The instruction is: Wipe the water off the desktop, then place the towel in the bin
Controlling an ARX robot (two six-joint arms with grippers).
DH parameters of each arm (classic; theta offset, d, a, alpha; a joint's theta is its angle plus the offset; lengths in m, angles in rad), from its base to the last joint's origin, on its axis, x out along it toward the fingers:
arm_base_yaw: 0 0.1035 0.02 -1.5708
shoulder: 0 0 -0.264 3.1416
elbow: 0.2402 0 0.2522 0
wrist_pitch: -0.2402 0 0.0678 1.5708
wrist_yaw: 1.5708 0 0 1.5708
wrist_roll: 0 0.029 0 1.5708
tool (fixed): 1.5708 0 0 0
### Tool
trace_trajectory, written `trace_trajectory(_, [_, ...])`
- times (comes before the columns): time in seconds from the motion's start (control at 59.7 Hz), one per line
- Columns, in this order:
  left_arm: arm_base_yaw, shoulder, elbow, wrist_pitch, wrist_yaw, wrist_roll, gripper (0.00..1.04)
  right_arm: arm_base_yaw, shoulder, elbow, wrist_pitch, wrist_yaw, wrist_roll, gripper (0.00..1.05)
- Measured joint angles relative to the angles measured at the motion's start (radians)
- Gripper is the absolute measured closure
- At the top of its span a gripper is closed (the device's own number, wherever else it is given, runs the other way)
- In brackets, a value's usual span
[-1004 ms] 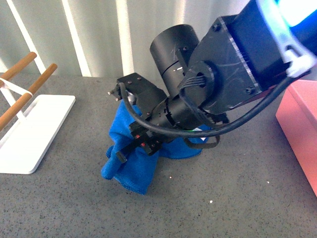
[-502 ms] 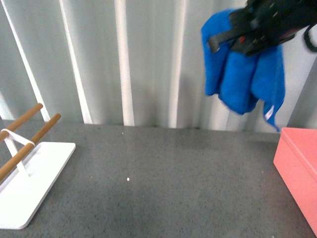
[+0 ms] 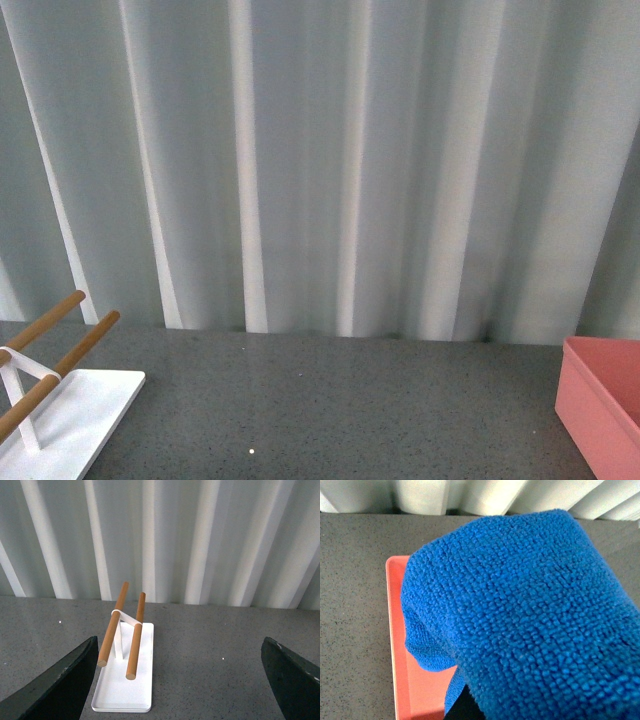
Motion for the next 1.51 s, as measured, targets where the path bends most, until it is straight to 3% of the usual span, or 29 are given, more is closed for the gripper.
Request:
trace_trajectory(0.352, [0.000,0.000,0.000,0.000,0.000,0.000,0.07,-0.027,0.015,-0.148,0.018,-0.046,0.157,0.99])
trace_trajectory(0.603, [0.000,0.000,0.000,0.000,0.000,0.000,0.07,-0.032,0.019,-0.144,-0.016,-0.028,0.182,0.99])
trace_trajectory(1.138, [0.000,0.000,0.000,0.000,0.000,0.000,0.07,-0.040,0.025,-0.142,-0.028,-0.036,0.182,0.06])
trace_trajectory(1.507, [0.000,0.000,0.000,0.000,0.000,0.000,0.07,-0.040,0.025,-0.141,-0.028,-0.036,0.185,0.07])
